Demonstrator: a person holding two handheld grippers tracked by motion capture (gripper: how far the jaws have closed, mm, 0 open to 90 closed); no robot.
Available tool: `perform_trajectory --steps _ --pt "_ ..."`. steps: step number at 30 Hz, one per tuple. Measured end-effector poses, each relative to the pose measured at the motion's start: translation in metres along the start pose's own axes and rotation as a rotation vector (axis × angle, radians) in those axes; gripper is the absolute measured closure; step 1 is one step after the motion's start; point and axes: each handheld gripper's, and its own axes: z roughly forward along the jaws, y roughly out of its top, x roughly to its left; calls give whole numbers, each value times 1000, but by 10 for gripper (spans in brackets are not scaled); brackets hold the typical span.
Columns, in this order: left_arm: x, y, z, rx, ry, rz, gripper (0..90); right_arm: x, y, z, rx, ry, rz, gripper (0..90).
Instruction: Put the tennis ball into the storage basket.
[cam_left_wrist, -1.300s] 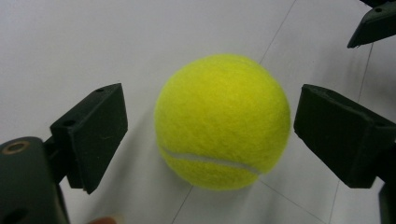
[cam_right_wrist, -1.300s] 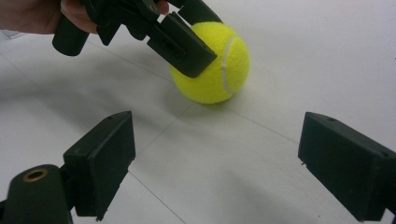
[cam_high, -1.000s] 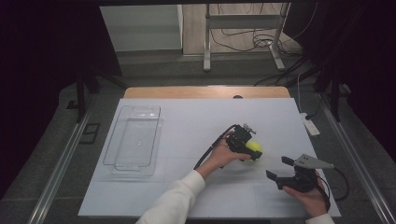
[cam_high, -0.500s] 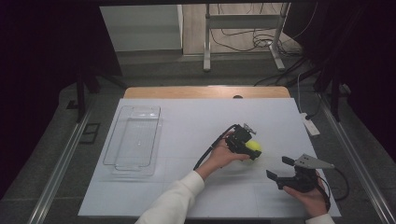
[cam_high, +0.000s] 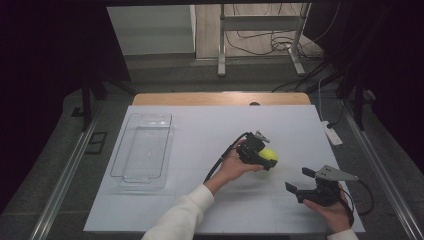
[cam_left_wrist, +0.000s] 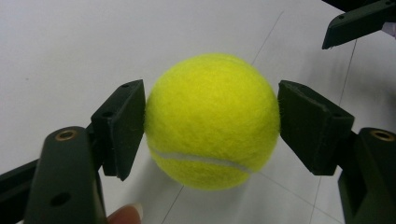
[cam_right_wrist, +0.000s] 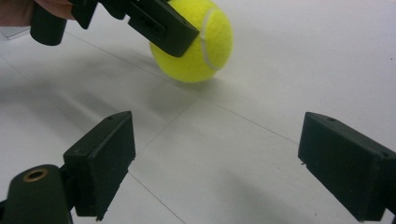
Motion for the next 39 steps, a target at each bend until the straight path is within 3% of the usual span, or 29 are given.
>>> perform_trajectory --steps 13,39 --pt "3 -10 -19 -37 19 -1 273 0 0 1 3 -4 0 117" --pt "-12 -18 -48 -102 10 48 273 0 -1 1 6 -9 2 117"
